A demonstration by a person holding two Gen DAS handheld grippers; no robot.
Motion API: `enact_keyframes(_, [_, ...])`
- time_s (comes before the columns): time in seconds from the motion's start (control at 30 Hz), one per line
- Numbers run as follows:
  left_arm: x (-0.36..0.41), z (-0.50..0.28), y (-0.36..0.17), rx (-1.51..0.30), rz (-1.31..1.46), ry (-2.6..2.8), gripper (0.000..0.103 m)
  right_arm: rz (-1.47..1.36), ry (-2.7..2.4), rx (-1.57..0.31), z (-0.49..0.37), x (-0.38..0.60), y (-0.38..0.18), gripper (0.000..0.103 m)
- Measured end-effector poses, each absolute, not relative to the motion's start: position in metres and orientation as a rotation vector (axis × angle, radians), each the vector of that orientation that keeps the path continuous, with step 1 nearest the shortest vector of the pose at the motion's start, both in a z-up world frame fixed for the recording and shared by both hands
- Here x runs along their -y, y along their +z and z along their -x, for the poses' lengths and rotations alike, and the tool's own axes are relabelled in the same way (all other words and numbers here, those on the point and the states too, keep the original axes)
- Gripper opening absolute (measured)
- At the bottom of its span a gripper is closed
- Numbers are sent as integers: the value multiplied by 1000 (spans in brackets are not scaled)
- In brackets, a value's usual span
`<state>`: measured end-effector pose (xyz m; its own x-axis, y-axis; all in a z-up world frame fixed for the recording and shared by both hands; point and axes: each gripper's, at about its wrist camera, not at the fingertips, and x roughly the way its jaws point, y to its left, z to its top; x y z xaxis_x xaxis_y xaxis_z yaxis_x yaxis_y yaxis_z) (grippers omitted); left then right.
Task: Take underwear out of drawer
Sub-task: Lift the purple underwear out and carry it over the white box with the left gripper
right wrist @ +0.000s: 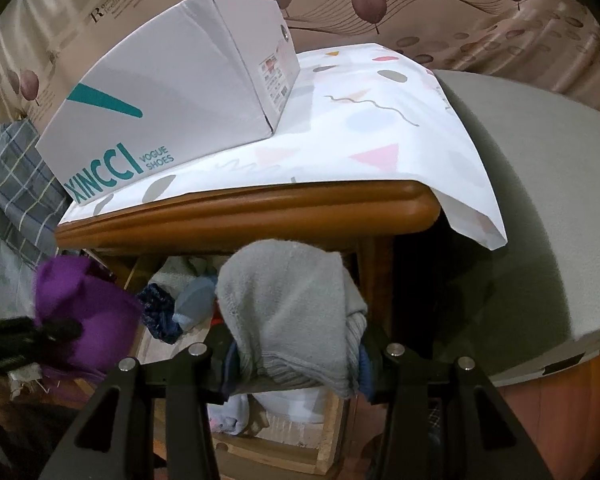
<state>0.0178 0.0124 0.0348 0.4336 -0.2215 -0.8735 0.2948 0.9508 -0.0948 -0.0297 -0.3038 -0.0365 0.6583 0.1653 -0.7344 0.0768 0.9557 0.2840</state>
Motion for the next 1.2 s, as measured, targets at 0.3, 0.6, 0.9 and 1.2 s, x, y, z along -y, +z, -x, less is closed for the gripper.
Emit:
enact_keyframes(0.3, [-26, 1, 118, -931, -76, -345, 22, -291, 61, -862, 28, 298, -38, 45])
enact_keyframes(0.6, [-31, -11, 228, -742, -111, -327, 22, -287, 71, -867, 29, 295, -39, 45])
enact_keyframes(0.9, [-7, -67, 278, -681, -107, -324, 22, -282, 82, -871, 28, 293, -40, 45])
enact_keyframes(1.2, [19, -132, 285, -640, -142, -268, 23, -285, 96, -877, 27, 289, -40, 45])
